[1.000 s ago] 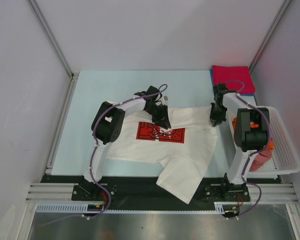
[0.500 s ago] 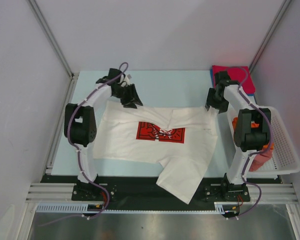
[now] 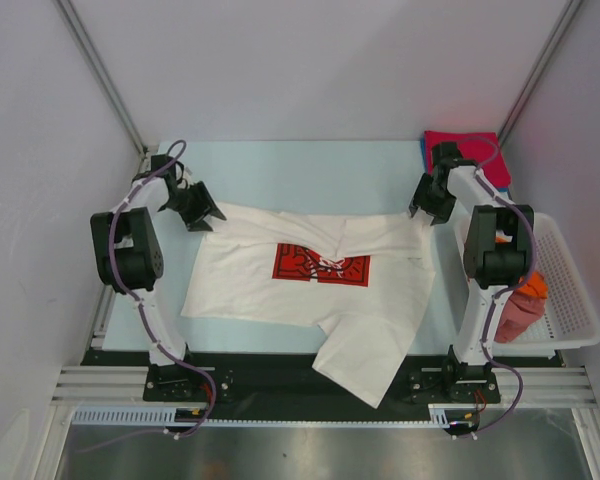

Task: Fold and stack the t-shirts
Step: Fold the tshirt

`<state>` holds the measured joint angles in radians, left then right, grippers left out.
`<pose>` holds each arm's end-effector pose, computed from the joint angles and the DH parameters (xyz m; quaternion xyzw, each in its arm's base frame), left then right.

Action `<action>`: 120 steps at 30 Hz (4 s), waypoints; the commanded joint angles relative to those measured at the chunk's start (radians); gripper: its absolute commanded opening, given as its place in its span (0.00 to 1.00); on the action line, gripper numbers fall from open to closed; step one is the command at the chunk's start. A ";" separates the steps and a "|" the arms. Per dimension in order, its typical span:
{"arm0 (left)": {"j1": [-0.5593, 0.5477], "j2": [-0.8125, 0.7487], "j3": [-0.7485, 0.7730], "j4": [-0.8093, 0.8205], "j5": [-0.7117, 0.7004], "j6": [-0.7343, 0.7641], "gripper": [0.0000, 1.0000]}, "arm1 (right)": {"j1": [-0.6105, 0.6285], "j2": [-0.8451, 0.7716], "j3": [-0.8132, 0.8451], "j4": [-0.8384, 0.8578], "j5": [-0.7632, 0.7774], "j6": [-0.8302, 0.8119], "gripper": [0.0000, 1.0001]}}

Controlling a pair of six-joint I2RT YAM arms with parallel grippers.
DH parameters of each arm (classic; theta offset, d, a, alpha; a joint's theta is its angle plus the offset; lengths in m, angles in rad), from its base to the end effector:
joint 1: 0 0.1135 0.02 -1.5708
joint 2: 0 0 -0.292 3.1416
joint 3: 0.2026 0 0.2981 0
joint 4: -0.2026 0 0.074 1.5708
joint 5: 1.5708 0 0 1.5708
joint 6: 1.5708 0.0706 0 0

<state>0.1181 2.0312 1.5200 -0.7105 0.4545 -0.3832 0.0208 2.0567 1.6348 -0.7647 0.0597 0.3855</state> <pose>0.4811 0.0259 0.1554 -0.2001 0.9392 -0.2423 0.1384 0.5015 0.0062 0.1729 0.1835 0.9639 0.0098 0.1928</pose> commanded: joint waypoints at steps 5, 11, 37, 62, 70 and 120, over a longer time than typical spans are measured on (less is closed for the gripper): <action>0.031 -0.045 0.019 0.034 -0.031 0.063 0.46 | -0.013 0.026 0.045 0.036 -0.043 0.042 0.44; 0.032 0.033 0.117 0.052 -0.069 0.069 0.48 | -0.013 0.049 0.049 0.064 -0.050 0.029 0.39; 0.014 0.253 0.302 0.189 0.033 -0.014 0.30 | -0.042 0.076 0.045 0.097 -0.127 0.030 0.46; 0.058 0.231 0.342 0.155 -0.077 -0.043 0.00 | -0.070 0.057 0.011 0.153 0.110 0.070 0.00; 0.080 0.257 0.367 0.157 -0.096 -0.051 0.00 | -0.064 0.098 0.049 0.182 0.114 0.078 0.00; -0.023 -0.009 -0.038 0.112 -0.152 -0.040 0.46 | 0.062 -0.263 -0.119 -0.028 -0.010 -0.043 0.66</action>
<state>0.1001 2.0426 1.4685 -0.5777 0.3325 -0.4221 0.0483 1.8503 1.5467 -0.7891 0.0902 0.3458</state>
